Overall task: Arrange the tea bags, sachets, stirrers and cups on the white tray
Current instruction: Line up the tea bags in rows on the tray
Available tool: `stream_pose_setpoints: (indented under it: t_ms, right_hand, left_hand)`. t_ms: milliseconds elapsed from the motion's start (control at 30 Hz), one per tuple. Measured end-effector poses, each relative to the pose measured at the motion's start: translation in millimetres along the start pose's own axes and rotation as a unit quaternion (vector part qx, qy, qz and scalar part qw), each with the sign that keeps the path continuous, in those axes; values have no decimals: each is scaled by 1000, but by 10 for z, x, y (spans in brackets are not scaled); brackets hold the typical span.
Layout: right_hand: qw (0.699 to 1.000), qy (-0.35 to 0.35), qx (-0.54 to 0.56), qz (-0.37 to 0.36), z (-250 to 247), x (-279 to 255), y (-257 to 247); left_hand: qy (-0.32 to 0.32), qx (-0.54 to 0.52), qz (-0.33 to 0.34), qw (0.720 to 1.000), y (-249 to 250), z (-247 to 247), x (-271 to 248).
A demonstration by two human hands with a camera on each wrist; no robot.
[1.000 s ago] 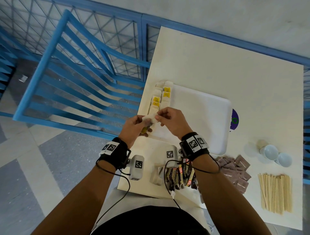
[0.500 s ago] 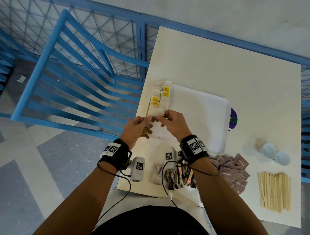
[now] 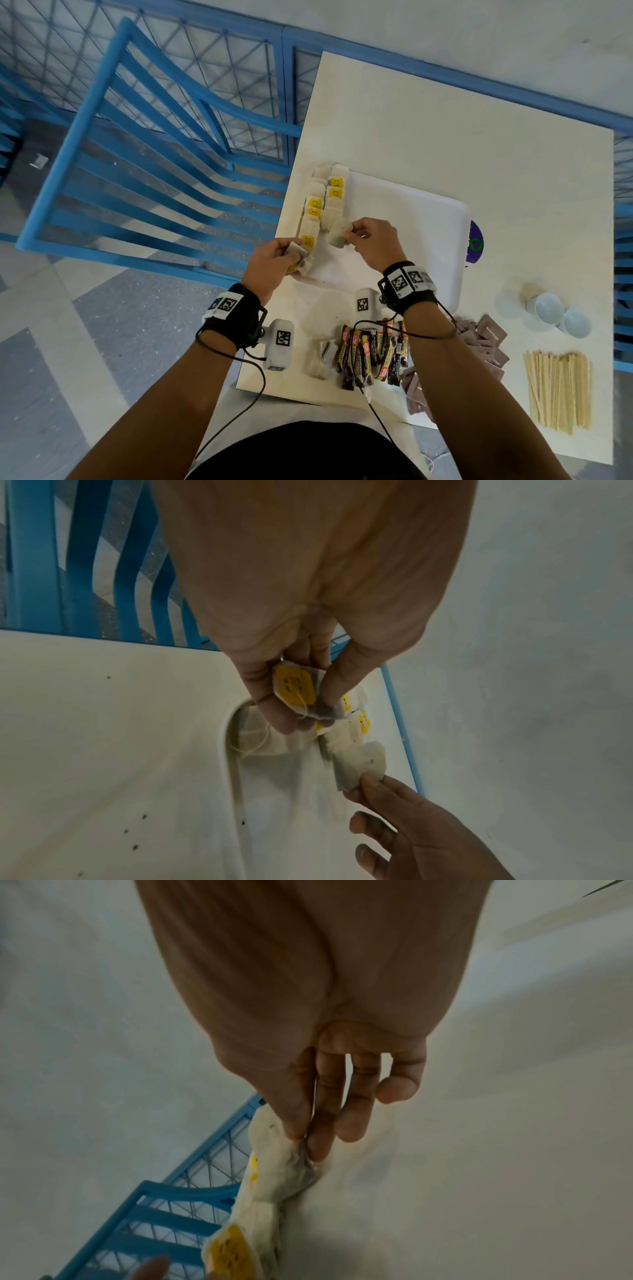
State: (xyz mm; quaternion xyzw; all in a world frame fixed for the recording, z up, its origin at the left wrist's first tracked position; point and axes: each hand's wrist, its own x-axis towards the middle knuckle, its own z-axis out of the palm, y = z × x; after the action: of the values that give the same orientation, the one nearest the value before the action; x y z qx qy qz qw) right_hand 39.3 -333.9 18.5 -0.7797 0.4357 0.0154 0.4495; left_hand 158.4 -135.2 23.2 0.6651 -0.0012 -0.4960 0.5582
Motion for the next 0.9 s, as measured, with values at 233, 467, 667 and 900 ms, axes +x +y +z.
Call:
stream_pose_setpoints:
  t_ms: [233, 467, 667, 900]
  right_hand:
    - [999, 5, -47, -9, 151, 90, -45]
    - [998, 17, -61, -4, 238, 186, -62]
    - [998, 37, -42, 5, 325, 181, -83]
    - [996, 89, 17, 18, 287, 83, -60]
  left_hand:
    - [12, 2, 8, 1000, 15, -20, 46]
    - [20, 17, 8, 1000, 13, -54, 81]
    - [16, 15, 5, 1000, 26, -62, 73]
    - [15, 4, 21, 1000, 28, -76, 59]
